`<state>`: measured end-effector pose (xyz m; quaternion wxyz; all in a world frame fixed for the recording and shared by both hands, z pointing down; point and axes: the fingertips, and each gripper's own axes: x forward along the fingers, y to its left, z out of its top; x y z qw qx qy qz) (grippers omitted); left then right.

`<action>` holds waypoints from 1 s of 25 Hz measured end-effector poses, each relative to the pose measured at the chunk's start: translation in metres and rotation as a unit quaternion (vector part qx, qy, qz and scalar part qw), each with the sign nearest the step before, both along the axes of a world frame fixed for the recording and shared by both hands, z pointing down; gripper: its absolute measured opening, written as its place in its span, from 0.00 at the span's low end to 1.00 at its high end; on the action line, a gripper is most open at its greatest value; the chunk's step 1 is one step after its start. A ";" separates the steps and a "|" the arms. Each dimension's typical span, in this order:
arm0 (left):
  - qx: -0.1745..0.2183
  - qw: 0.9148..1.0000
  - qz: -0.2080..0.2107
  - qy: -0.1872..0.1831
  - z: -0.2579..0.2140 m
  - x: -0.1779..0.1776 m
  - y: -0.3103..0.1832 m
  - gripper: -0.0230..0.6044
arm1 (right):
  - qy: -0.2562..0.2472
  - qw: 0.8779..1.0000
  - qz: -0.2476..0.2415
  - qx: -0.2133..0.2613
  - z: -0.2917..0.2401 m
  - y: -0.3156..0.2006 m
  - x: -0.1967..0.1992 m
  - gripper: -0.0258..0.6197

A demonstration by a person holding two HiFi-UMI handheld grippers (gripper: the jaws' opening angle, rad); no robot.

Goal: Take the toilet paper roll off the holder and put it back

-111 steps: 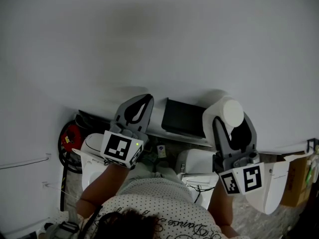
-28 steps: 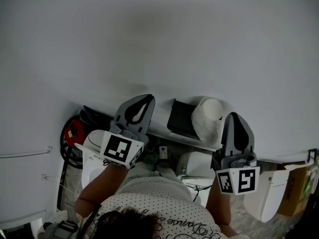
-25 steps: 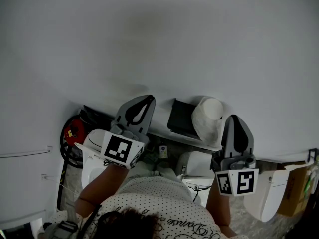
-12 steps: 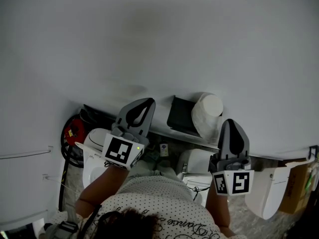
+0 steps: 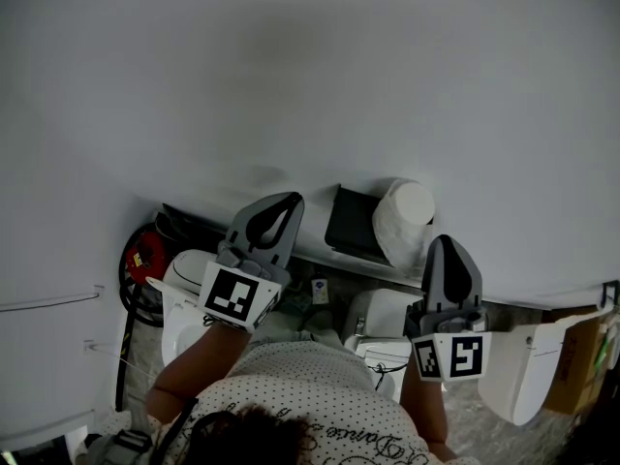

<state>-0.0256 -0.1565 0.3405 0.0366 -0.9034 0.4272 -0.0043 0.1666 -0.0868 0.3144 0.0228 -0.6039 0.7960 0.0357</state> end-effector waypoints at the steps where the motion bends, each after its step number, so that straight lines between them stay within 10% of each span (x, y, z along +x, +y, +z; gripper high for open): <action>1: 0.000 1.000 0.002 0.001 0.000 0.001 0.001 0.06 | 0.000 1.000 0.000 0.000 0.000 0.001 0.000 0.06; 25: 0.006 1.000 0.023 -0.004 -0.004 0.016 0.003 0.06 | 0.000 1.000 0.007 -0.004 -0.003 0.005 0.005 0.06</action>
